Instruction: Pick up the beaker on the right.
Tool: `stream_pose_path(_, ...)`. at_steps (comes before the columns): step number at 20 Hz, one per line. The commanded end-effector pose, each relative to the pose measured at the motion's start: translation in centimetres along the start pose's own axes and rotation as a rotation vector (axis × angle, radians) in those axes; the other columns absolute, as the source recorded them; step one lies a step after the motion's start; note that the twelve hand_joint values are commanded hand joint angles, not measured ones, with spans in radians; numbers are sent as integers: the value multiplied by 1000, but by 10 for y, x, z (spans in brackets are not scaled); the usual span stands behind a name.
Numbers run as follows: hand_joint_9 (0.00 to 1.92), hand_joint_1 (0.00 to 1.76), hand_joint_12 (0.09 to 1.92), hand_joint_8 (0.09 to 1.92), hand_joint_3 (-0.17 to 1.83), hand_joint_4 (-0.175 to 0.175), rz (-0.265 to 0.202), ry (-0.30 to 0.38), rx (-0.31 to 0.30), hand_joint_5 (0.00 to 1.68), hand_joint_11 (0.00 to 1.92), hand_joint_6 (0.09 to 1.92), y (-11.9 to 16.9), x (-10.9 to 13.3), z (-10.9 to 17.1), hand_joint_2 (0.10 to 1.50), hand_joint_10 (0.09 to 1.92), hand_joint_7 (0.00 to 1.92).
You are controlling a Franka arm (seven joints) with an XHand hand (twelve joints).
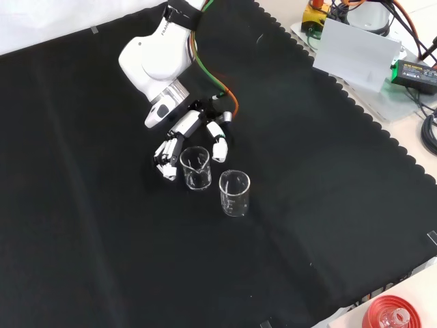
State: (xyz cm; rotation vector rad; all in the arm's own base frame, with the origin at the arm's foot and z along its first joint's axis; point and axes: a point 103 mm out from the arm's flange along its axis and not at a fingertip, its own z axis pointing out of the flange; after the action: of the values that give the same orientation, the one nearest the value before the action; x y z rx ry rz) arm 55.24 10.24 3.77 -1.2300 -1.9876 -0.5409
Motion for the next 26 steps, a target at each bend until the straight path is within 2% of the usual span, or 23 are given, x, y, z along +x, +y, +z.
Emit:
stream_pose_path(1,419,756,1326,676,591,-74,-6,16,-9,386,0,87,-1,0,-1,507,673,287)
stream_pose_path(5,428,806,1333,668,616,-71,2,41,10,407,0,87,3,2,6,510,664,305)
stream_pose_path(12,449,861,1334,651,686,-69,-3,77,-10,429,0,87,1,2,11,488,647,329)
stream_pose_path(21,459,869,1349,648,710,-67,5,86,-26,443,0,87,1,2,13,477,644,341)
stream_pose_path(26,482,878,1367,652,726,-60,2,93,-59,483,2,87,2,3,16,471,646,375)
